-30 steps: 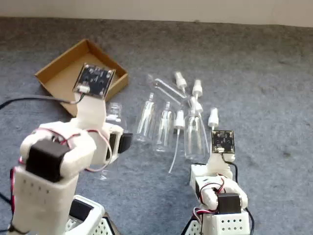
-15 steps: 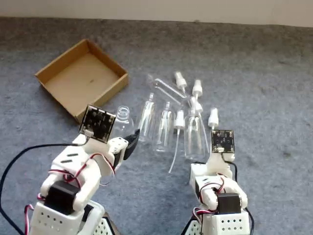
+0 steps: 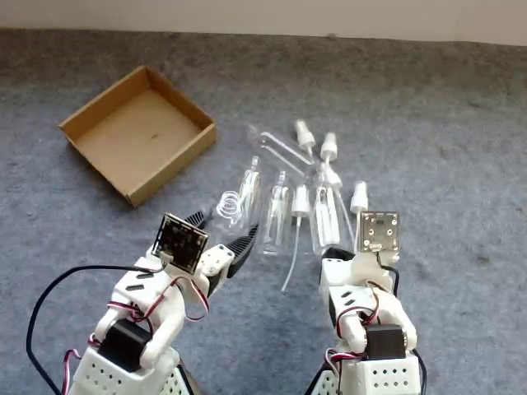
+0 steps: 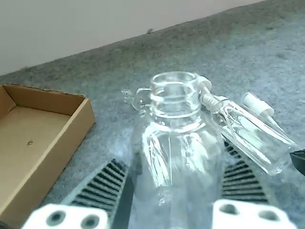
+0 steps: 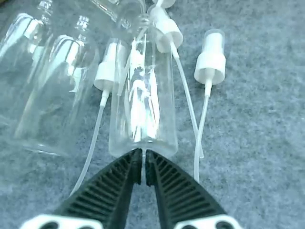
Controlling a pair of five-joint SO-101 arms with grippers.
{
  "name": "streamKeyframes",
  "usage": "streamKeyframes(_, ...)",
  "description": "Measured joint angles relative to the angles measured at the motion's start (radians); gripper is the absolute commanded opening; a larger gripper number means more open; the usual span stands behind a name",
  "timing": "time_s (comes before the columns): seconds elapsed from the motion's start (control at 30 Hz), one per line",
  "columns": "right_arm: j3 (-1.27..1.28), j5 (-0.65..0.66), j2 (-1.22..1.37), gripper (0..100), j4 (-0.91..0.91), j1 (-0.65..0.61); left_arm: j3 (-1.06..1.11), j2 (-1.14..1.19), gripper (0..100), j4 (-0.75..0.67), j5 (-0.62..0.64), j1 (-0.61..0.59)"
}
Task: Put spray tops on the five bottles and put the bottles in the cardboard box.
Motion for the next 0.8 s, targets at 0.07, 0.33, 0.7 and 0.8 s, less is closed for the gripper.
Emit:
streamKeyframes(0.07,0.000,0.000,0.000,2.4,0.000,0.000,0.012,-0.005,10,0.000,0.000,0.000)
streamKeyframes(0.33,-0.002,0.293,0.000,2.5,0.000,0.158,0.057,-0.005,10,0.000,0.000,0.011)
streamKeyframes(0.7,-0.313,0.551,-0.002,11.0,0.107,0.319,0.110,-0.005,10,0.000,-0.009,0.153)
streamKeyframes(0.8,-0.420,0.565,0.038,12.0,0.141,0.325,0.110,-0.005,10,0.000,-0.009,0.163)
